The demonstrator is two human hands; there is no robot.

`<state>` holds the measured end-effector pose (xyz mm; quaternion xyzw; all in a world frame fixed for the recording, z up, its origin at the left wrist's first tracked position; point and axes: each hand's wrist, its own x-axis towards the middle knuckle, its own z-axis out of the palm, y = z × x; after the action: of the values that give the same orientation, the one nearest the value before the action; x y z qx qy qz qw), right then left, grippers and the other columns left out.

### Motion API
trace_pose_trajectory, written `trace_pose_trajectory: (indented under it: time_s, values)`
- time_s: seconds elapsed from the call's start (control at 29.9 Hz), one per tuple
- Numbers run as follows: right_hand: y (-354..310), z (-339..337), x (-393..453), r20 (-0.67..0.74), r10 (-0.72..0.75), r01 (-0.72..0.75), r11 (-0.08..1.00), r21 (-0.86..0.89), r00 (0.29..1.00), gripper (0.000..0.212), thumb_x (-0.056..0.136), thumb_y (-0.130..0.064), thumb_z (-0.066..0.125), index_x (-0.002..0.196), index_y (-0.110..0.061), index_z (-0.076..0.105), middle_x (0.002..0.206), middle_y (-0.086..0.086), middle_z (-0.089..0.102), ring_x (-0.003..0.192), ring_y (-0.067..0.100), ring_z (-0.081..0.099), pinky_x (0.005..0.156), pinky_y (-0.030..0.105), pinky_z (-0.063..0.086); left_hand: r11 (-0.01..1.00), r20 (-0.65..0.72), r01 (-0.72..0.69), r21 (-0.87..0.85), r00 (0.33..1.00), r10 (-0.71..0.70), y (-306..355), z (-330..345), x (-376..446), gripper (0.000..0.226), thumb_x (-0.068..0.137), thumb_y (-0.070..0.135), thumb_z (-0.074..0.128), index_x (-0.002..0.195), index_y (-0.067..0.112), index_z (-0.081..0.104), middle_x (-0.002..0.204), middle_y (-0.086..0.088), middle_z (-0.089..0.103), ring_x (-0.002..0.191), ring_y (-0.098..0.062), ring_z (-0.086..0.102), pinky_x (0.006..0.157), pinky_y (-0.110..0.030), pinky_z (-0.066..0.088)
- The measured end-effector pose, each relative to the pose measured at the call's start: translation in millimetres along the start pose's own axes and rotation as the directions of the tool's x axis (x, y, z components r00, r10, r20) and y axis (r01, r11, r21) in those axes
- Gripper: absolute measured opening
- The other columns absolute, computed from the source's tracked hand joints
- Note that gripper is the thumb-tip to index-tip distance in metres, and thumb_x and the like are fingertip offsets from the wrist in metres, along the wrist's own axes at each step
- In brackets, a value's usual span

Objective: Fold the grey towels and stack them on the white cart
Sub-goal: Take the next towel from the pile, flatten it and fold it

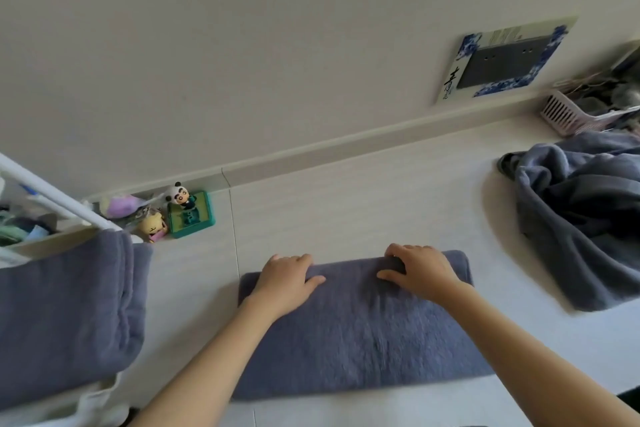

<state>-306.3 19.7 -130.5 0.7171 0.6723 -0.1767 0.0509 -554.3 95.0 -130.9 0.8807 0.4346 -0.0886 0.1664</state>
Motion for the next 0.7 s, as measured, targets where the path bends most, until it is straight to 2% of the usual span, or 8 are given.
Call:
trace_pose_trajectory:
  time_s: [0.1, 0.2, 0.27, 0.33, 0.43, 0.53, 0.67, 0.7]
  values:
    - [6.2, -21.3, -12.1, 0.176, -0.054, 0.037, 0.995, 0.096, 0.983, 0.032, 0.090, -0.055, 0.049, 0.093, -0.023, 0.052, 0.086, -0.001, 0.060, 0.081, 0.022, 0.054, 0.064, 0.031, 0.036, 0.986, 0.106, 0.016, -0.165, 0.994, 0.002, 1.9, -19.1, -18.1, 0.036, 0.095, 0.051, 0.040, 0.085, 0.017, 0.047, 0.074, 0.002, 0.056, 0.080, -0.023, 0.054, 0.066, -0.033, 0.036]
    - [14.1, -42.2, -18.8, 0.322, -0.117, 0.020, 0.958, 0.287, 0.939, 0.030, 0.088, -0.053, 0.053, 0.077, -0.025, 0.051, 0.075, -0.008, 0.054, 0.073, 0.012, 0.051, 0.065, 0.027, 0.037, 0.966, 0.175, 0.023, -0.258, 0.984, 0.023, -1.3, -30.6, -20.9, 0.038, 0.093, 0.054, 0.043, 0.093, 0.018, 0.058, 0.082, -0.002, 0.062, 0.082, -0.021, 0.057, 0.074, -0.033, 0.044]
    - [16.6, -38.6, -12.6, 0.381, -0.105, 0.018, 0.974, 0.224, 0.919, 0.039, 0.086, -0.059, 0.052, 0.069, -0.025, 0.046, 0.068, -0.009, 0.049, 0.067, 0.008, 0.047, 0.060, 0.025, 0.034, 0.982, 0.260, 0.048, -0.182, 0.966, 0.001, -4.9, -20.1, -12.6, 0.039, 0.094, 0.054, 0.040, 0.098, 0.019, 0.059, 0.093, -0.003, 0.065, 0.088, -0.021, 0.058, 0.076, -0.032, 0.044]
    - [17.5, -23.1, -4.6, 0.424, -0.053, 0.026, 0.997, 0.068, 0.904, 0.044, 0.084, -0.065, 0.050, 0.072, -0.023, 0.042, 0.067, -0.008, 0.046, 0.068, 0.014, 0.048, 0.059, 0.029, 0.033, 0.994, 0.318, 0.062, -0.088, 0.948, -0.031, -5.3, 1.5, -4.9, 0.037, 0.097, 0.050, 0.036, 0.103, 0.019, 0.055, 0.105, -0.004, 0.064, 0.098, -0.024, 0.057, 0.076, -0.032, 0.040]
    - [25.6, -3.5, 0.7, 0.342, 0.020, -0.034, 0.999, 0.034, 0.940, 0.041, 0.086, -0.061, 0.050, 0.074, -0.023, 0.040, 0.068, -0.008, 0.045, 0.071, 0.019, 0.048, 0.054, 0.028, 0.031, 0.998, 0.124, 0.063, -0.025, 0.990, -0.060, -4.2, 23.7, -0.9, 0.034, 0.100, 0.044, 0.031, 0.104, 0.016, 0.051, 0.112, -0.003, 0.061, 0.103, -0.025, 0.055, 0.079, -0.033, 0.037]
    - [26.8, -1.0, -3.9, 0.204, 0.083, -0.087, 0.996, 0.014, 0.975, 0.037, 0.090, -0.057, 0.047, 0.076, -0.024, 0.040, 0.069, -0.008, 0.046, 0.073, 0.021, 0.047, 0.052, 0.030, 0.030, 0.997, -0.056, 0.041, 0.062, 0.998, -0.038, -3.5, 32.3, -1.1, 0.032, 0.101, 0.039, 0.031, 0.104, 0.014, 0.052, 0.105, -0.002, 0.061, 0.098, -0.026, 0.056, 0.080, -0.034, 0.039]
    - [23.8, 6.6, -8.5, 0.086, 0.091, -0.089, 0.996, -0.022, 0.992, 0.036, 0.092, -0.057, 0.040, 0.085, -0.023, 0.043, 0.085, -0.004, 0.055, 0.074, 0.019, 0.049, 0.059, 0.029, 0.034, 0.995, -0.248, 0.004, 0.100, 0.969, 0.021, -2.7, 40.6, -0.7, 0.024, 0.087, 0.030, 0.063, 0.074, 0.013, 0.055, 0.064, -0.001, 0.059, 0.053, -0.022, 0.058, 0.051, -0.029, 0.039]
    - [24.7, 6.6, -9.3, 0.035, 0.087, -0.086, 0.996, -0.014, 0.996, 0.036, 0.092, -0.059, 0.040, 0.086, -0.024, 0.045, 0.088, -0.004, 0.058, 0.076, 0.019, 0.052, 0.060, 0.029, 0.035, 0.992, -0.319, -0.002, 0.123, 0.947, 0.042, -5.1, 41.7, 0.7, 0.026, 0.087, 0.031, 0.061, 0.070, 0.014, 0.053, 0.058, 0.001, 0.056, 0.045, -0.020, 0.053, 0.045, -0.027, 0.037]
